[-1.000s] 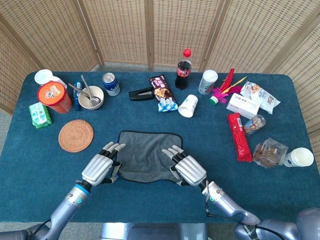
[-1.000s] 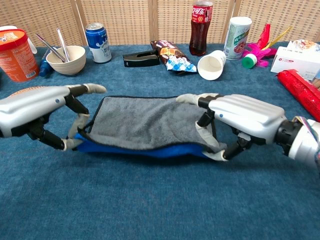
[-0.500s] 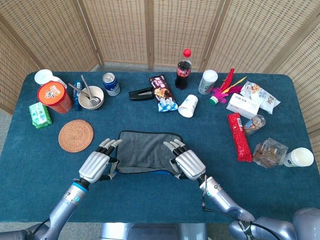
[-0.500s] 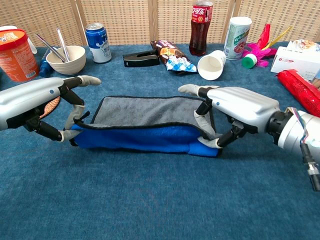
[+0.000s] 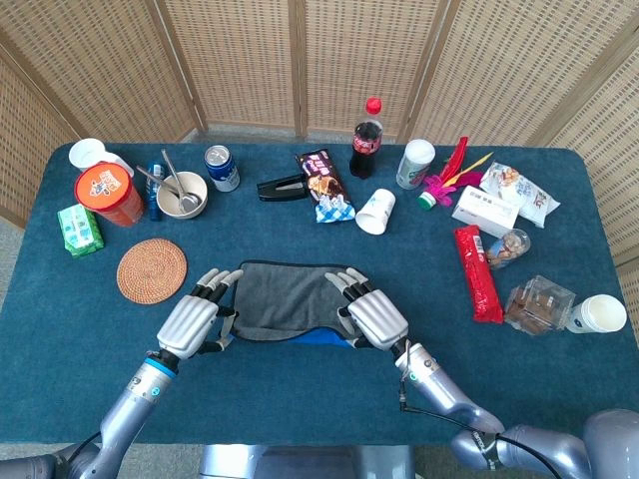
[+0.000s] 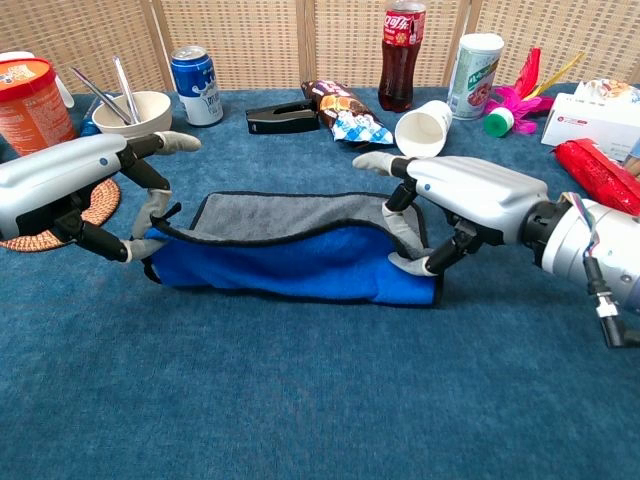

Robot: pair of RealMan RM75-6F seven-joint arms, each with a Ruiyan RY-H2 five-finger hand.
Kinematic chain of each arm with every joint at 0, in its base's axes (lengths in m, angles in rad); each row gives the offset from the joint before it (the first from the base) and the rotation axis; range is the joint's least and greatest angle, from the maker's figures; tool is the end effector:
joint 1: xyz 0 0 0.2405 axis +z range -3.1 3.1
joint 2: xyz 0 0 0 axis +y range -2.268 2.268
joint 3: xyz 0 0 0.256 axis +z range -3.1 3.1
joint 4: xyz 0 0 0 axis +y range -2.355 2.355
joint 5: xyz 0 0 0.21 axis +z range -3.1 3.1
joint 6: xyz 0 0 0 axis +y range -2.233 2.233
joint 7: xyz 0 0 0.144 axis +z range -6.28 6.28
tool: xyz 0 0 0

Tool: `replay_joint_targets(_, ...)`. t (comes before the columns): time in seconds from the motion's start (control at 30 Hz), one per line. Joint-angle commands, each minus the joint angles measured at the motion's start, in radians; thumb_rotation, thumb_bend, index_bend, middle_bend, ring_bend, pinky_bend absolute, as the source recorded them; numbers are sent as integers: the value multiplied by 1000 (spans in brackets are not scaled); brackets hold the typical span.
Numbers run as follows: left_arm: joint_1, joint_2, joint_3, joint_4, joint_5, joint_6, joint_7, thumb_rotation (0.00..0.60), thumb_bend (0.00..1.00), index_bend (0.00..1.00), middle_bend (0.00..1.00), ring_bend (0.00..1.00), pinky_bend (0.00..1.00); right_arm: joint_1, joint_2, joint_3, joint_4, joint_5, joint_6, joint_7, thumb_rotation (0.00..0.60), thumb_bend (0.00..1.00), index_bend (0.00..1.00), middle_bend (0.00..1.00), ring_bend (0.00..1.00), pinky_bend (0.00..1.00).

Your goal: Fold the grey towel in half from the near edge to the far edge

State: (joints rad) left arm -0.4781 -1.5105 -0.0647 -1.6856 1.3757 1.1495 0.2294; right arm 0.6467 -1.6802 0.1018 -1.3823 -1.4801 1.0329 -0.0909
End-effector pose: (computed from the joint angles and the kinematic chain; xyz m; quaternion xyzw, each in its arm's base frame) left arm -0.1688 0.2520 -0.0051 -0.7037 -0.4295 -0.4303 0.3676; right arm -0.1403 -0.2947 -0.0556 0.7578 -0.3655 0.4413 0.3122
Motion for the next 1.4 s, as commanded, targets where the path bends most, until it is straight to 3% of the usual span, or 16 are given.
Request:
replay_joint_targets(0.03, -1, 1, -4, -1, -4, 1, -1, 600, 489, 738, 0, 0, 0, 3, 0, 3, 2, 6, -4, -2, 600, 382, 760, 0, 0, 0)
replay_joint_targets(1.4, -53, 51, -96, -31, -114, -20, 34, 600, 489, 742, 0, 0, 0, 63, -35, 94, 61, 150, -70, -21, 600, 389, 767, 0, 0, 0)
